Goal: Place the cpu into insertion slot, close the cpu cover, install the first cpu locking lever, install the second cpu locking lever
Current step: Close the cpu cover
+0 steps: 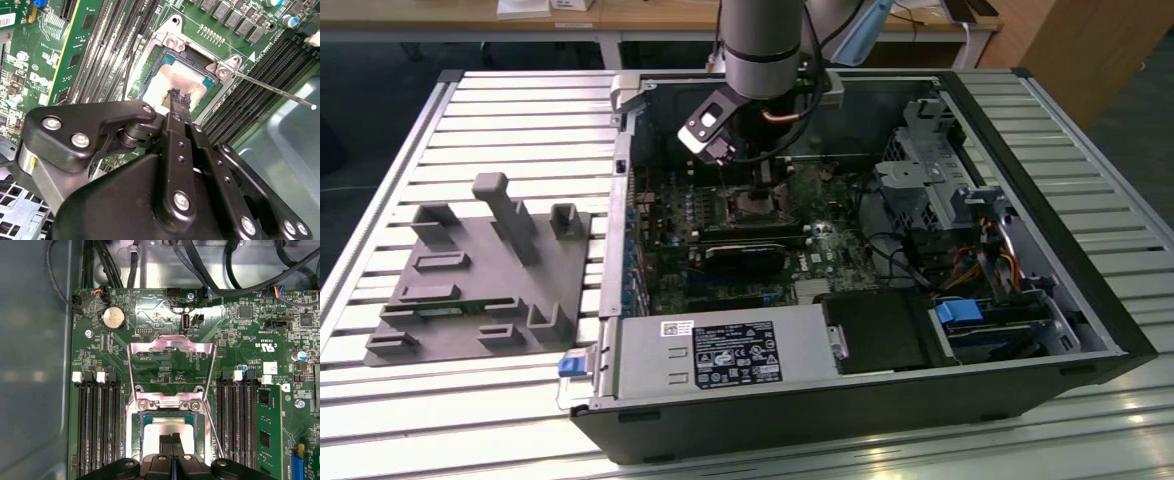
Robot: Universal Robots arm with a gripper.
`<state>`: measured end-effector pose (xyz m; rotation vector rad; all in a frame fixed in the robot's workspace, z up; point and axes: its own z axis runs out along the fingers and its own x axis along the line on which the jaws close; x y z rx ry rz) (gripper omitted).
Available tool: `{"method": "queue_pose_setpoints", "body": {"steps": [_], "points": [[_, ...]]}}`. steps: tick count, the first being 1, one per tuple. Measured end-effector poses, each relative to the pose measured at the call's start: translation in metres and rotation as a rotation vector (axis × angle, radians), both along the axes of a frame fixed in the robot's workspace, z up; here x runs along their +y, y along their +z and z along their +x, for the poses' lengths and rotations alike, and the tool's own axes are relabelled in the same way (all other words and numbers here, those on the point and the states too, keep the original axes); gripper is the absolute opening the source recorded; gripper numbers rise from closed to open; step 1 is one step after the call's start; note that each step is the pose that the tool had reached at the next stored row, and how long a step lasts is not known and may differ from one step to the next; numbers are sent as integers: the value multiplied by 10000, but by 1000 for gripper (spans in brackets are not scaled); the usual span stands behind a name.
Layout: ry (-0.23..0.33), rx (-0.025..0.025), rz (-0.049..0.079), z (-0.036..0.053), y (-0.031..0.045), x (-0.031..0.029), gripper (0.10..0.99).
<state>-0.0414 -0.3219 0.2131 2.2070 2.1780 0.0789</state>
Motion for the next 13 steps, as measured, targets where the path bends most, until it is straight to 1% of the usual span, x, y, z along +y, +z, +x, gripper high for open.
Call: {"method": "queue_pose_setpoints", "body": {"steps": [6, 11, 13], "points": [[-15, 0, 0, 0, 65, 0, 106], [-27, -1, 1, 0, 155, 0, 106], [-30, -1, 2, 1, 204, 0, 106]]}}
